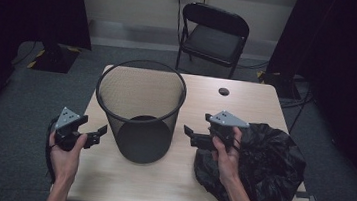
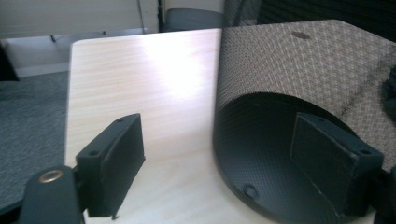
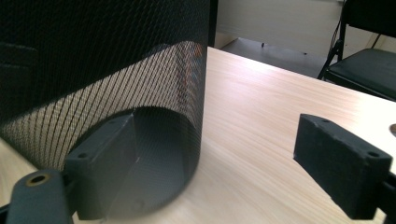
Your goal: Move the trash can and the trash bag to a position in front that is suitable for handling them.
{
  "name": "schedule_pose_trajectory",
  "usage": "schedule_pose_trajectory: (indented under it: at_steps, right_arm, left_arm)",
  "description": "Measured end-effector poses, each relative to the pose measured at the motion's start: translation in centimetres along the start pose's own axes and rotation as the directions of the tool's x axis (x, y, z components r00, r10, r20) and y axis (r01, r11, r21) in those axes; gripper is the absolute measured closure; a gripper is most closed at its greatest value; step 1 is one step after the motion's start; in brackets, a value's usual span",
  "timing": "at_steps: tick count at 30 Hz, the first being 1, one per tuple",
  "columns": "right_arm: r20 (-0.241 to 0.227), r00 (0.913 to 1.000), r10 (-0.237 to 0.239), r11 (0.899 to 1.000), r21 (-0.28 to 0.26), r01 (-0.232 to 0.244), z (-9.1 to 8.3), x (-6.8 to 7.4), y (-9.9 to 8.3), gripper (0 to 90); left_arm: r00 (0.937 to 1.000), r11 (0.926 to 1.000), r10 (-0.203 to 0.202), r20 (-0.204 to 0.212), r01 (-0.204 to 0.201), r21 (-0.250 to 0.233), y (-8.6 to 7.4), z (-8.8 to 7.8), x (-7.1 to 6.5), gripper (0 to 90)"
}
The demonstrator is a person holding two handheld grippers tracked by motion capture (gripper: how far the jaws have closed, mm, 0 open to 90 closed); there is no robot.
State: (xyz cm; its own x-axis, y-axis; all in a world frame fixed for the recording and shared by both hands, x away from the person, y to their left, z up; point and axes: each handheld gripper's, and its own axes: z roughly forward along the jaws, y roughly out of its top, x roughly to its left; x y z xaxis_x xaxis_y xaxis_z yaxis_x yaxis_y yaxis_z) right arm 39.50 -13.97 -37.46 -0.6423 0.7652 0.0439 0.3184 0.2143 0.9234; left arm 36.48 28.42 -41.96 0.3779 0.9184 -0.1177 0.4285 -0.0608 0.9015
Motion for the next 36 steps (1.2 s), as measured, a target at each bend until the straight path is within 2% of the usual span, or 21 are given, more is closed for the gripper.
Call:
schedule_pose_trajectory:
  at_steps: [2,5,9,10,13,15,18,20,22,24,26,27,28,29,31,33,36]
  right_arm:
    - [0.006,1.0,0.002,1.0,-0.001,-0.002,0.7,0.1,0.2,12.8]
    - [0.033,0.9994,-0.009,1.0,0.015,0.009,1.8,0.0,0.6,12.8]
    - [0.057,0.9982,-0.014,1.0,0.014,0.014,3.2,-0.3,1.3,12.5]
    - [0.062,0.998,-0.016,1.0,0.017,0.015,3.6,-0.4,1.4,12.2]
    - [0.11,0.9936,-0.024,0.999,0.031,0.02,4.6,-0.8,1.4,13.0]
    - [0.149,0.9882,-0.036,0.998,0.046,0.03,5.2,-0.9,1.2,12.7]
    - [0.161,0.9868,-0.023,0.999,0.047,0.015,5.9,-1.1,1.0,12.2]
    - [0.174,0.9847,-0.014,0.999,0.036,0.008,6.1,-1.1,1.1,12.7]
    - [0.152,0.9883,0.002,1.0,0.024,-0.006,6.1,-1.1,1.2,12.1]
    - [0.155,0.9878,-0.014,0.999,0.033,0.009,6.1,-1.0,1.2,14.9]
    - [0.142,0.9895,-0.026,0.998,0.057,0.018,5.8,-0.8,1.1,16.5]
    - [0.135,0.9905,-0.025,0.998,0.058,0.017,5.6,-0.7,1.0,18.0]
    - [0.127,0.9916,-0.024,0.998,0.053,0.017,5.5,-0.7,0.9,18.8]
    - [0.122,0.9924,-0.02,0.999,0.049,0.014,5.3,-0.7,0.8,19.8]
    - [0.113,0.9935,-0.009,0.999,0.051,0.003,5.1,-0.8,0.7,22.4]
    - [0.111,0.9936,-0.024,0.999,0.05,0.019,4.9,-0.7,0.7,25.3]
    - [0.11,0.9931,-0.04,0.998,0.055,0.034,4.5,-0.6,0.7,30.8]
  left_arm:
    - [0.9998,0.9998,-0.018,-0.013,0.018,-0.006,0.1,0.6,0.5,17.2]
    - [0.9992,0.9992,-0.04,-0.004,0.04,-0.007,0.4,1.3,1.4,17.3]
    - [0.9988,0.9984,-0.049,0.002,0.049,-0.027,1.1,2.3,2.2,16.0]
    - [0.9974,0.9972,-0.071,0.005,0.071,-0.023,1.3,2.6,2.4,16.2]
    - [0.9974,0.9977,-0.063,-0.034,0.062,-0.027,1.9,3.4,2.8,16.3]
    - [0.9958,0.9955,-0.081,-0.043,0.079,-0.053,2.1,3.9,3.1,16.1]
    - [0.9934,0.9942,-0.093,-0.068,0.088,-0.06,2.2,4.8,3.3,15.8]
    - [0.9933,0.9918,-0.11,-0.034,0.107,-0.069,2.3,5.1,3.2,15.8]
    - [0.9935,0.9917,-0.114,-0.002,0.114,-0.06,2.3,5.2,2.7,15.8]
    - [0.9932,0.9914,-0.114,0.023,0.115,-0.063,2.3,5.1,2.5,24.2]
    - [0.9924,0.9912,-0.115,0.042,0.118,-0.061,2.1,4.9,2.5,26.4]
    - [0.991,0.9906,-0.12,0.061,0.123,-0.06,2.0,4.8,2.5,26.5]
    - [0.991,0.9906,-0.12,0.061,0.123,-0.06,2.0,4.8,2.5,27.0]
    - [0.9867,0.9905,-0.126,0.103,0.131,-0.043,1.9,4.7,2.6,27.3]
    - [0.9887,0.993,-0.107,0.106,0.111,-0.039,1.8,4.6,2.3,27.7]
    - [0.9886,0.9932,-0.104,0.109,0.109,-0.04,1.8,4.5,2.0,31.3]
    - [0.9899,0.9965,-0.071,0.123,0.076,-0.036,1.9,4.2,1.4,39.8]
